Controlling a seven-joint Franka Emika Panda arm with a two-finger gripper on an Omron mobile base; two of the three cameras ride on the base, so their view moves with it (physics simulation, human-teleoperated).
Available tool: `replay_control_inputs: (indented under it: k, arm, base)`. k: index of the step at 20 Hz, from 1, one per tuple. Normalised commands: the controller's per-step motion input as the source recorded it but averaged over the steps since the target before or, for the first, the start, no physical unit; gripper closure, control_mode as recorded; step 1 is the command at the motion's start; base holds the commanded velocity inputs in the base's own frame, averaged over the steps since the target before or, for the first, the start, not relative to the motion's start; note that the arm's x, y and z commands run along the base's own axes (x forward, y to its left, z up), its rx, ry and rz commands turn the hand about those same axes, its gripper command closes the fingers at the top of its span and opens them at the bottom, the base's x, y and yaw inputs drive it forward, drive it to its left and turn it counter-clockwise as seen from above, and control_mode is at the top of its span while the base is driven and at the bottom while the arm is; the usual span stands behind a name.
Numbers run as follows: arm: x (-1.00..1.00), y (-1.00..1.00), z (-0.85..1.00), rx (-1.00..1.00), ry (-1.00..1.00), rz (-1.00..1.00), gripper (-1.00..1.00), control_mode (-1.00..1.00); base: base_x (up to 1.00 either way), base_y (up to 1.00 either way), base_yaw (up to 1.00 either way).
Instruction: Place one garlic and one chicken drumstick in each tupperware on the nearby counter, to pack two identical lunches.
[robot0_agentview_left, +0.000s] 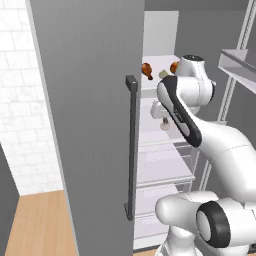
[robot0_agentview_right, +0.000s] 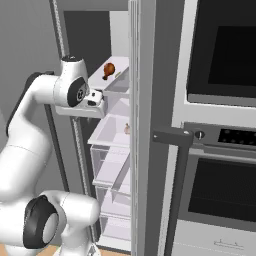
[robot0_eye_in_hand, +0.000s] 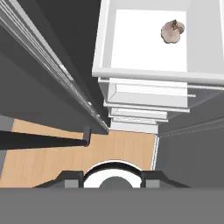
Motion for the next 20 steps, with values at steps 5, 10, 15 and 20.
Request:
replay_control_inputs:
  k: [5,10,15,20]
  arm:
    - [-0.37,-0.20,0.06,0.00,-0.18,0.00,-1.00,-1.00]
    - [-0.54,-0.21,0.35,0.01,-0.43,-0.09,-1.00,-1.00]
    - [-0.17,-0.04,0.54,0.00,-0.28,-0.11,-1.00,-1.00]
    - [0.00,-0.25,0.53,-0.01,-0.15,-0.12,-1.00,-1.00]
  base:
    - [0.00,0.00,0.00]
    - [0.00,0.00,0.00]
    - [0.00,0.00,0.00]
    - [0.00,0.00,0.00]
